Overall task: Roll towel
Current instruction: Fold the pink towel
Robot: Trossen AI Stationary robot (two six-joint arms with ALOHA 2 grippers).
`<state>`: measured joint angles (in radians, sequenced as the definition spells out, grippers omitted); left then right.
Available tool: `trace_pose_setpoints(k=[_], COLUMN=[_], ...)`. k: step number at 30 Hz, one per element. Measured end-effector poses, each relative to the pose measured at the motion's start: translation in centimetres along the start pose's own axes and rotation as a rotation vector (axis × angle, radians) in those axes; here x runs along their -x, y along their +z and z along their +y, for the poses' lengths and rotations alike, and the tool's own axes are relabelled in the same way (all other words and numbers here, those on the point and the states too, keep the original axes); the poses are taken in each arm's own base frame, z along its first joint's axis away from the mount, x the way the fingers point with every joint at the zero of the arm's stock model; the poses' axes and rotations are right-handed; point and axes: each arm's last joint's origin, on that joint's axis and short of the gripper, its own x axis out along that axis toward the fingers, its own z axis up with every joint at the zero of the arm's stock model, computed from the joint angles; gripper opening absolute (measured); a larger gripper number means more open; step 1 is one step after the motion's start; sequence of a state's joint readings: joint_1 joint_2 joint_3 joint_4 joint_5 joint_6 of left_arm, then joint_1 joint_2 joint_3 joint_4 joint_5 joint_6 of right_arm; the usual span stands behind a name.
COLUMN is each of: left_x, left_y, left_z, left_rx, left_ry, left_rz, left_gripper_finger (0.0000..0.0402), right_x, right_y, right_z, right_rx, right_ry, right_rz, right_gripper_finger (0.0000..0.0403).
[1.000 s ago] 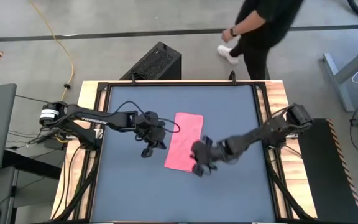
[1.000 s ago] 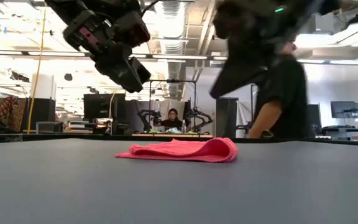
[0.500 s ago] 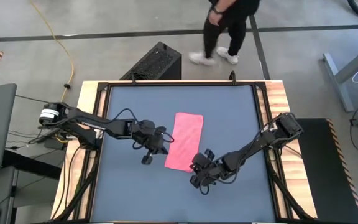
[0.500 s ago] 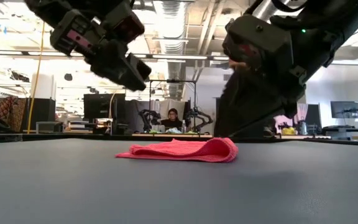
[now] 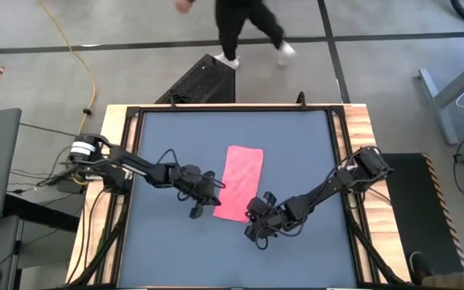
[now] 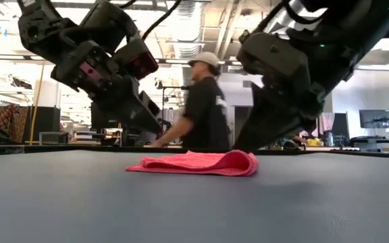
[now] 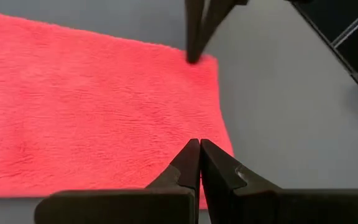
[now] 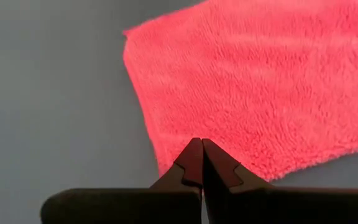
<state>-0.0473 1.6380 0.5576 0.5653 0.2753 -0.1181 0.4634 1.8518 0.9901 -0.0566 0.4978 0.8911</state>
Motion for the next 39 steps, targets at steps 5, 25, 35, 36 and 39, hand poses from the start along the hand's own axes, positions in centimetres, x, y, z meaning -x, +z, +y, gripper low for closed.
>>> trace_pose_setpoints(k=[5, 25, 35, 36, 39], left_x=[-0.9, -1.1, -1.1, -1.1, -1.1], left_y=[-1.2, -2.2, -2.2, -2.2, -2.2], left_z=[-0.1, 0.2, 0.2, 0.2, 0.2], left_rx=[0.030, 0.053, 0.050, 0.050, 0.050], left_ry=[0.008, 0.077, 0.079, 0.078, 0.077], left_rz=[0.070, 0.149, 0.149, 0.149, 0.150], left_gripper_finger=[0.0000, 0.0000, 0.0000, 0.0000, 0.0000], right_x=[0.0, 0.1, 0.1, 0.1, 0.1], right_y=[-0.4, -0.7, -0.9, -0.9, -0.9], right_z=[-0.1, 0.0, -0.2, -0.2, -0.2], right_rx=[0.017, 0.025, 0.009, 0.009, 0.009], right_ry=[0.004, 0.030, 0.021, 0.020, 0.020], right_rz=[0.038, 0.101, 0.127, 0.127, 0.127], right_gripper_finger=[0.0020, 0.0021, 0.0021, 0.0021, 0.0021])
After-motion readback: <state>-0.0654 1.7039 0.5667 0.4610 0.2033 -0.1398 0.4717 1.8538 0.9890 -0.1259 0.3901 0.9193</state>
